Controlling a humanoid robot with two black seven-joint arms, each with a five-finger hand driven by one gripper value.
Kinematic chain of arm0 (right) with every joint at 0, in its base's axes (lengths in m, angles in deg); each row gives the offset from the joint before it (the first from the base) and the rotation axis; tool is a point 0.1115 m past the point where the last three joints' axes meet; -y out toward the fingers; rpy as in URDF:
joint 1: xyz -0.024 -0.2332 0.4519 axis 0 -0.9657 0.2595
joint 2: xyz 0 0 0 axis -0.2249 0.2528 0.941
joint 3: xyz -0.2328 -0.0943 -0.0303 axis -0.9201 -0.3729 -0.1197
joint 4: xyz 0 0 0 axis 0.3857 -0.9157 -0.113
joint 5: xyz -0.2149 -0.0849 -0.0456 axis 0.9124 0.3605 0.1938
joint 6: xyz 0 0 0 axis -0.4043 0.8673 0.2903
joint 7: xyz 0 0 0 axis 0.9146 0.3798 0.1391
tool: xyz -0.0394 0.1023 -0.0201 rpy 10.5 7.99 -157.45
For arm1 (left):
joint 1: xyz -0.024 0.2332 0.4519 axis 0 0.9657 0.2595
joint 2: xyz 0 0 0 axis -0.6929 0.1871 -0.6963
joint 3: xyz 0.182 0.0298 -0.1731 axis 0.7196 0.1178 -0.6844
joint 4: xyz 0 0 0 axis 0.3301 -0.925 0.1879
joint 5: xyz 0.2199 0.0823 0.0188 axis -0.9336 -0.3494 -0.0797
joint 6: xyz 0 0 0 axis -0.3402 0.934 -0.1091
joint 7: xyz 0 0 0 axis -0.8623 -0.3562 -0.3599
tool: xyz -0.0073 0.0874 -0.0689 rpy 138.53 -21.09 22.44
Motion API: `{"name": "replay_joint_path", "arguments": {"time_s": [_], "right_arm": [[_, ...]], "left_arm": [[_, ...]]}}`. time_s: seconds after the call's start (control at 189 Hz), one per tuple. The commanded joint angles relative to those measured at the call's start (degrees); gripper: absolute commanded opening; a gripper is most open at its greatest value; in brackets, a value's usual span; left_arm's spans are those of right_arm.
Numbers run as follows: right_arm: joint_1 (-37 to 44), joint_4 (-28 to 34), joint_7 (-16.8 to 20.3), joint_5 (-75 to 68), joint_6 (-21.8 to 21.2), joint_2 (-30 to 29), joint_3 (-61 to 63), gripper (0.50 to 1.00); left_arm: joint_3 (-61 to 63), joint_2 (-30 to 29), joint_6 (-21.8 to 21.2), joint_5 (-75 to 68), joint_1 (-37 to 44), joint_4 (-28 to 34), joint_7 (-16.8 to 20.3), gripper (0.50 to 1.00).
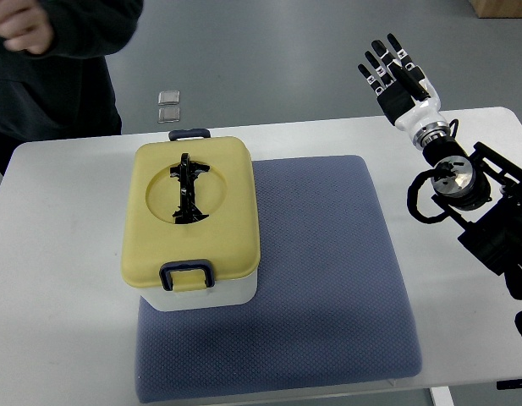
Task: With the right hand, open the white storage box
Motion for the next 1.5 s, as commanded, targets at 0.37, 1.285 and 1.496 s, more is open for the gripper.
{"name": "replay_joint_path", "arguments": {"time_s": [0.37,1.285,1.496], "right_arm": [[0.9,0.0,0.5,1.2,-0.5,0.6,-1.7,0.932],[49.4,16.2,-7.8,79.6,-1.6,7.6,-57.1,0.93],[48.2,16.2,-8.3,80.2,4.0,4.3,-57.5,0.93]], "left_arm": [[0.0,0.0,-0.1,0.0,0.0,0.1,0.1,1.0],[0.1,0.0,0.1,-0.1,-0.1,-1.1,-0.1,1.0],[0.1,0.0,0.1,-0.1,-0.1,-1.2,-0.1,1.0]]}}
